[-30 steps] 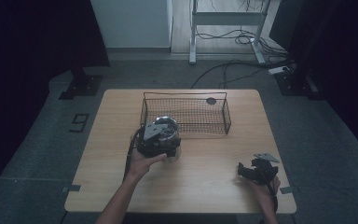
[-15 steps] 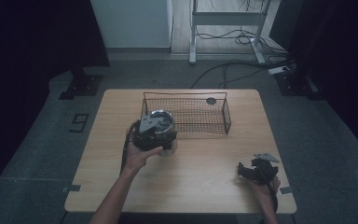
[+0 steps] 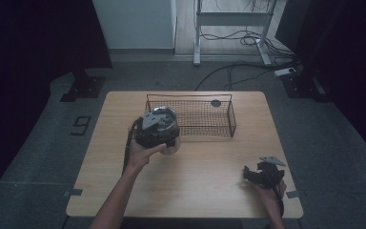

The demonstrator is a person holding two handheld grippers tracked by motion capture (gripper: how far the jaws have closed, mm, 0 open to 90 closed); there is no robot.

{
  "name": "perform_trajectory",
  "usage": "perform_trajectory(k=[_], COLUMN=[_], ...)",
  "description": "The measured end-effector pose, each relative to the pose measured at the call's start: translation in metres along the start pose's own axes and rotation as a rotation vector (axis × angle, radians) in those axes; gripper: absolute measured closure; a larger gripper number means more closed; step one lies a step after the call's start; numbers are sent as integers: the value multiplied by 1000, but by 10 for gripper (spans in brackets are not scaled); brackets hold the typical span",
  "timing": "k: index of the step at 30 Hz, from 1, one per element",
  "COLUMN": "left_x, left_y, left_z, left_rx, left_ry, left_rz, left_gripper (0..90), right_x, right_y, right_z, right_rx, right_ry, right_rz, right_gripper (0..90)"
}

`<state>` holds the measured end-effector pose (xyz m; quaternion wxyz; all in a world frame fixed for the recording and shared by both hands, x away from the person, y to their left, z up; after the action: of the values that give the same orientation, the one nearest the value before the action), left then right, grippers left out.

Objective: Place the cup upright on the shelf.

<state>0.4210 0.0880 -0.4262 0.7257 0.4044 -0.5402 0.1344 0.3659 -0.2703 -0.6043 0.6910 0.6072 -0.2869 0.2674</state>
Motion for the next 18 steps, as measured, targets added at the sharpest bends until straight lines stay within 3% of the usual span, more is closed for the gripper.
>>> perform_trajectory(k=[18], left_x=[18], left_y=[-9], left_z=[-11], left_rx=[10], left_ry=[2], left_rz=[-4], left_gripper=[43], right_x=[0], right_y=[0], right_z=[0], right_rx=[-2], right_ry=[0], right_rz=[3], right_gripper=[40])
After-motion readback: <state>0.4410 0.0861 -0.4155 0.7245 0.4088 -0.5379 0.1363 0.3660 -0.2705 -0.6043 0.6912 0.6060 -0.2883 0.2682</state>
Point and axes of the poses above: each handheld gripper's, and its own axes: y roughly backward along the jaws, x roughly out of its top, z roughly to its right, the point moved 7 cm from there along -y, roughly forward along the jaws, and after that the axes turned 9 degrees about -x, right-handed, at the moved point
